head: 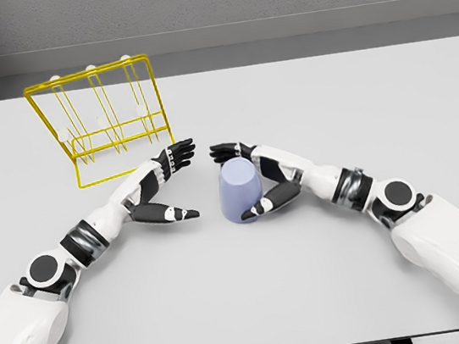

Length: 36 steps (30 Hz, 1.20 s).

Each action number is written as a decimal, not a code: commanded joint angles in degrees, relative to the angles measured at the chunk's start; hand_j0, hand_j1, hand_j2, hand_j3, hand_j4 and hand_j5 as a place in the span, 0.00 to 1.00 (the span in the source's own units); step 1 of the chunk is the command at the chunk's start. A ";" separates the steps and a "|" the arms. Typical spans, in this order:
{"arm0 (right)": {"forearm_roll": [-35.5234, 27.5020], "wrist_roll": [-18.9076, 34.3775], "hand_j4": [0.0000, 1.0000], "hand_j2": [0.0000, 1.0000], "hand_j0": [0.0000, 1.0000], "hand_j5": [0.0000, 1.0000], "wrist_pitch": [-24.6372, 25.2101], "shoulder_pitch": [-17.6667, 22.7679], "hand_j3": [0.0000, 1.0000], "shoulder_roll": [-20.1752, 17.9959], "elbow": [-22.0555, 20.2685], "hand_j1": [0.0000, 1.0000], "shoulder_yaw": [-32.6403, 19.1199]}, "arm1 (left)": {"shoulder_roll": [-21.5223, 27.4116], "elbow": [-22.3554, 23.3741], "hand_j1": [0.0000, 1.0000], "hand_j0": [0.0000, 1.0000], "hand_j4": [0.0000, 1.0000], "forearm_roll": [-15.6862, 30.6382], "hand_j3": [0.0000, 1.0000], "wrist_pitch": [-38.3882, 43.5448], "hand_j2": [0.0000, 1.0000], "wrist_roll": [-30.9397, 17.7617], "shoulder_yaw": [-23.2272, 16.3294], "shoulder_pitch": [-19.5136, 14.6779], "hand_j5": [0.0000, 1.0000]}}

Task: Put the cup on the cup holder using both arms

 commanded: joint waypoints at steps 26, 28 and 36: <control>-0.35 0.03 1.00 1.00 1.00 1.00 -12.90 -3.87 1.00 -22.64 -0.43 1.00 -2.35 | -3.22 -0.97 1.00 1.00 1.00 -0.53 1.00 -3.71 1.00 0.00 -0.69 0.62 1.00; -0.35 0.03 1.00 1.00 1.00 1.00 -13.63 -4.13 1.00 -27.30 -0.25 1.00 -1.74 | -4.89 -0.62 1.00 1.00 1.00 -2.29 1.00 -3.71 1.00 0.00 -0.69 0.70 1.00; 40.07 -28.62 1.00 1.00 1.00 1.00 -13.63 -10.98 1.00 -31.26 -0.34 1.00 -2.18 | -5.25 -0.62 1.00 1.00 1.00 -3.00 1.00 -3.54 1.00 -0.09 -0.70 1.32 1.00</control>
